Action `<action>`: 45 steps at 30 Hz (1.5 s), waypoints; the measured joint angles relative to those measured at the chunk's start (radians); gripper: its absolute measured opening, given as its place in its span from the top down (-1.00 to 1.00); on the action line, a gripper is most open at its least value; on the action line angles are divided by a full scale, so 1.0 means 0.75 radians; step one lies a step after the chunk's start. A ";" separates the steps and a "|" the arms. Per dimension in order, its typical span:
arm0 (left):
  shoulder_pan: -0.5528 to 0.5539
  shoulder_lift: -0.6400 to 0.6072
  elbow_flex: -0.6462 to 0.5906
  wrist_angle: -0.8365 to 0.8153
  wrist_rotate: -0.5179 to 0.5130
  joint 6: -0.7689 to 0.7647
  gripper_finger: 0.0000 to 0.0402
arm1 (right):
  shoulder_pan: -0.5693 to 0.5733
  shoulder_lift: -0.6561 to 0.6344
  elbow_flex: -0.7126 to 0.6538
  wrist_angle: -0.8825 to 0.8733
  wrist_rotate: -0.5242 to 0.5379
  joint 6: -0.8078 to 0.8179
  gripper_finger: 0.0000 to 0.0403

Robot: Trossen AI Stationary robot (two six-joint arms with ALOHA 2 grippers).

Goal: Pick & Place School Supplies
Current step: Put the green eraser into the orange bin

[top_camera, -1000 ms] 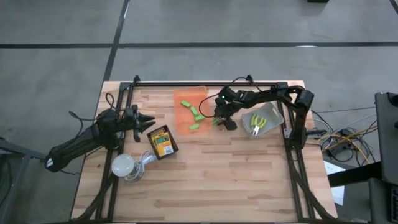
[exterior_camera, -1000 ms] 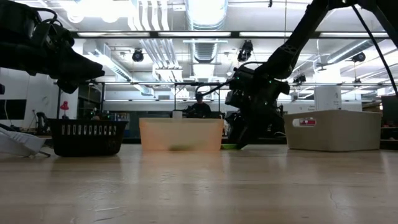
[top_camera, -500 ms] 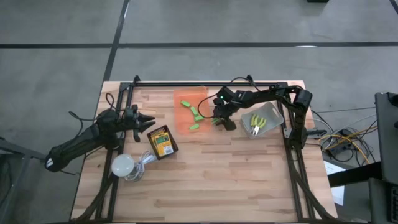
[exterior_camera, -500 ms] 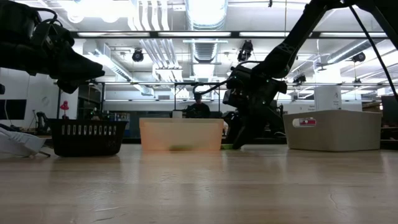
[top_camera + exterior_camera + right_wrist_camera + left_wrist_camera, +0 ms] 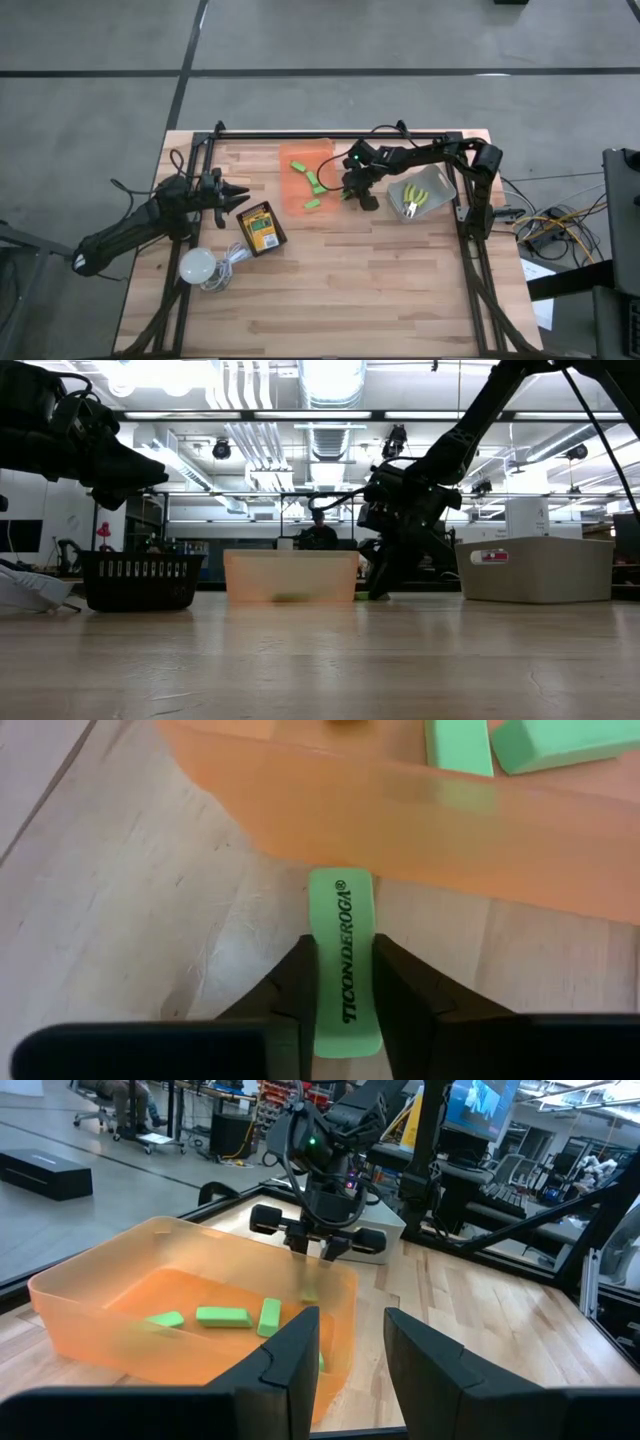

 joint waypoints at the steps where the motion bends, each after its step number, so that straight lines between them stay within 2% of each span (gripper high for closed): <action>1: 0.000 0.000 0.000 0.000 0.000 0.000 0.41 | 0.000 0.000 0.000 0.000 0.000 0.018 0.67; 6: 0.000 0.000 0.000 0.001 0.000 0.000 0.41 | -0.004 -0.007 0.015 -0.021 0.004 0.064 0.66; 14: 0.000 0.000 0.000 0.000 0.000 0.000 0.41 | -0.027 -0.095 0.077 -0.168 0.101 0.022 0.61; 19: 0.000 0.001 0.000 0.000 0.000 0.000 0.41 | -0.031 -0.164 0.169 -0.290 0.104 0.016 0.61; 26: 0.000 0.004 0.000 0.000 0.000 0.000 0.41 | -0.030 -0.236 0.346 -0.286 0.084 0.013 0.61; 33: 0.000 0.004 0.000 0.000 0.000 0.000 0.41 | -0.024 -0.209 0.494 -0.205 -0.019 0.068 0.61; 39: -0.001 0.006 0.000 0.001 0.000 0.000 0.41 | 0.013 -0.129 0.555 -0.075 -0.037 0.158 0.61; 45: -0.001 0.013 -0.001 0.002 0.000 0.000 0.41 | 0.054 -0.024 0.580 -0.044 -0.044 0.174 0.61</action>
